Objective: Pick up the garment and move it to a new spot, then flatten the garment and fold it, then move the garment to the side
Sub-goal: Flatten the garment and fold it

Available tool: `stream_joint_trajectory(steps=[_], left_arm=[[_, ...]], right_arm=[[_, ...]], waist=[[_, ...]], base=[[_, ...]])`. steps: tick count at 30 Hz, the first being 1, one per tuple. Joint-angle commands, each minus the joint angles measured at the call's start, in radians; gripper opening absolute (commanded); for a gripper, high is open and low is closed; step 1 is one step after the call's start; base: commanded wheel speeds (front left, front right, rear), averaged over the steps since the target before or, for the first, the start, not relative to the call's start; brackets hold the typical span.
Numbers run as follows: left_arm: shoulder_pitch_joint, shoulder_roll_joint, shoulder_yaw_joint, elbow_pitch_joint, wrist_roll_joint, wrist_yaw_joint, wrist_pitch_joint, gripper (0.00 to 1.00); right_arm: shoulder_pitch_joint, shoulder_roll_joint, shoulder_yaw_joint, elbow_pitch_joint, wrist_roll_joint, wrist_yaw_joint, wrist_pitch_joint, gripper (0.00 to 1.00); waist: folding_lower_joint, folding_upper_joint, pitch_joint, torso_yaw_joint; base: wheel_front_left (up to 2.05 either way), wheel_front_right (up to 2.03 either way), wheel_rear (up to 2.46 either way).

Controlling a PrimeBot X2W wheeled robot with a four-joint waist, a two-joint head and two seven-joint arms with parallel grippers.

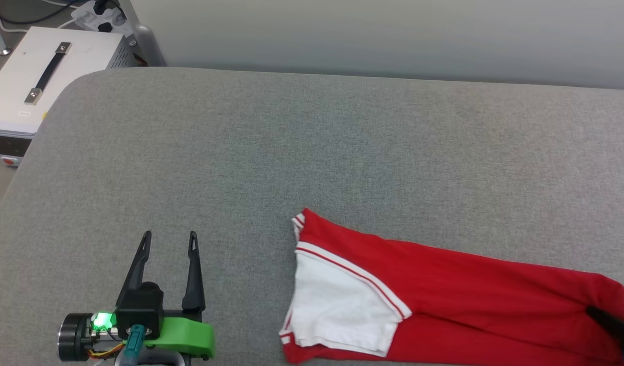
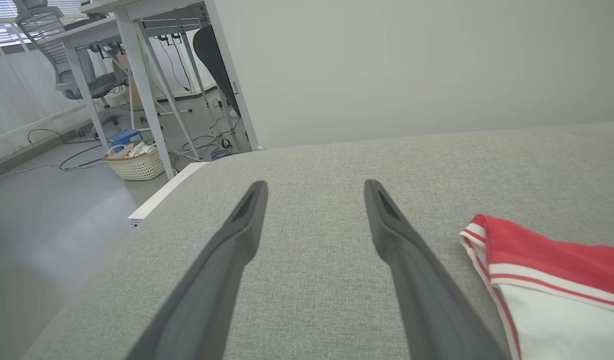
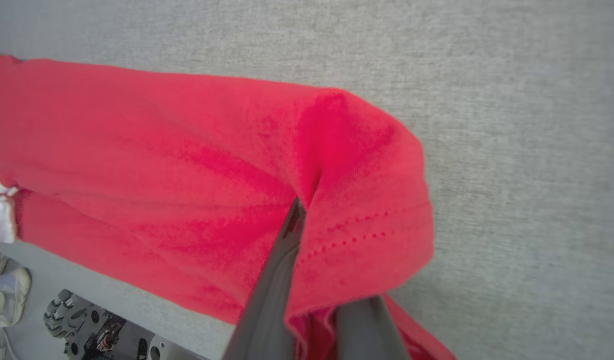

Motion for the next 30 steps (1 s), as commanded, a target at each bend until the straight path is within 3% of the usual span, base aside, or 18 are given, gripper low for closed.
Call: stream_joint_trajectory(steps=[1,5,9,19,24,30], left_arm=[[0.019,-0.009,0.007,-0.004,0.014,-0.009,-0.006,1.00],[0.032,-0.015,0.017,0.001,0.024,-0.021,-0.006,1.00],[0.048,-0.018,0.030,0.004,0.031,-0.029,-0.006,1.00],[0.059,-0.017,0.039,0.011,0.048,-0.045,-0.006,1.00],[0.055,-0.025,0.031,0.015,0.053,-0.052,-0.006,1.00],[0.032,-0.033,0.015,0.017,0.062,-0.057,-0.006,1.00]], right_arm=[[-0.017,-0.023,-0.014,0.030,-0.008,-0.002,-0.009,0.00],[-0.021,-0.043,-0.030,0.097,-0.031,-0.002,-0.017,0.00],[-0.010,-0.040,-0.027,0.083,-0.031,-0.002,-0.022,0.00],[0.015,-0.035,-0.001,-0.191,-0.045,-0.002,-0.017,0.00],[-0.001,0.002,0.024,-0.348,-0.040,-0.002,0.050,0.00],[-0.071,0.077,0.074,-0.420,-0.070,-0.002,0.137,0.00]], waist=[[0.0000,-0.0001,-0.005,-0.001],[0.0000,-0.0001,-0.021,-0.005],[0.0000,-0.0001,-0.035,-0.017],[0.0000,-0.0001,-0.048,-0.036],[0.0000,-0.0001,-0.049,-0.026],[0.0000,-0.0001,-0.029,0.000]], base=[[0.00,0.00,0.00],[0.00,0.00,0.00],[0.00,0.00,0.00],[0.00,0.00,0.00],[0.00,0.00,0.00],[0.00,0.00,0.00]])
